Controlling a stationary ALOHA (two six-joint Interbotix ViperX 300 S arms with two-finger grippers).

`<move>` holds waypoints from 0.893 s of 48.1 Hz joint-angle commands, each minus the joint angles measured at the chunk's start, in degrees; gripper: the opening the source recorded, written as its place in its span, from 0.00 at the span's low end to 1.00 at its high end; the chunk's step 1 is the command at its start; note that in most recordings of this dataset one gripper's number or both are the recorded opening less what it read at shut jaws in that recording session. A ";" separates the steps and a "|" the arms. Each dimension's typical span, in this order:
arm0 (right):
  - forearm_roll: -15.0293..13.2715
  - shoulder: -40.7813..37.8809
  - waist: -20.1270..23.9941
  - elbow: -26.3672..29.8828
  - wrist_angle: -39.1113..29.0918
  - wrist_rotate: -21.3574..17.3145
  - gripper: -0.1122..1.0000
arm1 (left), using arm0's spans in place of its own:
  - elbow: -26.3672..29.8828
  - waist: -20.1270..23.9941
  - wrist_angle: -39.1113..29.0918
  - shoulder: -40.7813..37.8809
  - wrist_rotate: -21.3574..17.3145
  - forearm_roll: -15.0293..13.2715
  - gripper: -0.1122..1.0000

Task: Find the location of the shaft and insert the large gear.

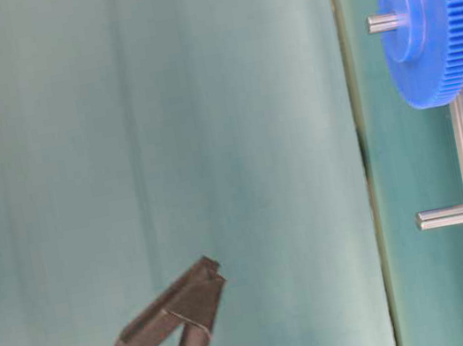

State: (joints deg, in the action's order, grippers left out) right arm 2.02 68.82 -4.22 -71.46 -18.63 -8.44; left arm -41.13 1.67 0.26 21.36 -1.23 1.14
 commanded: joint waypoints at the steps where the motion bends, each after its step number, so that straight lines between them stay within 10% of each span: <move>1: -0.09 -0.44 -0.09 0.62 0.53 -0.53 0.12 | 0.53 0.35 0.62 1.05 0.00 0.09 0.92; 43: -0.09 -0.44 -0.09 -0.26 3.25 -0.53 0.12 | -0.18 0.44 0.97 2.46 1.76 0.09 0.92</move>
State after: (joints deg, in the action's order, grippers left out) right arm 2.02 68.82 -4.22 -72.33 -16.00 -8.44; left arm -42.01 1.93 0.70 22.94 0.62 1.05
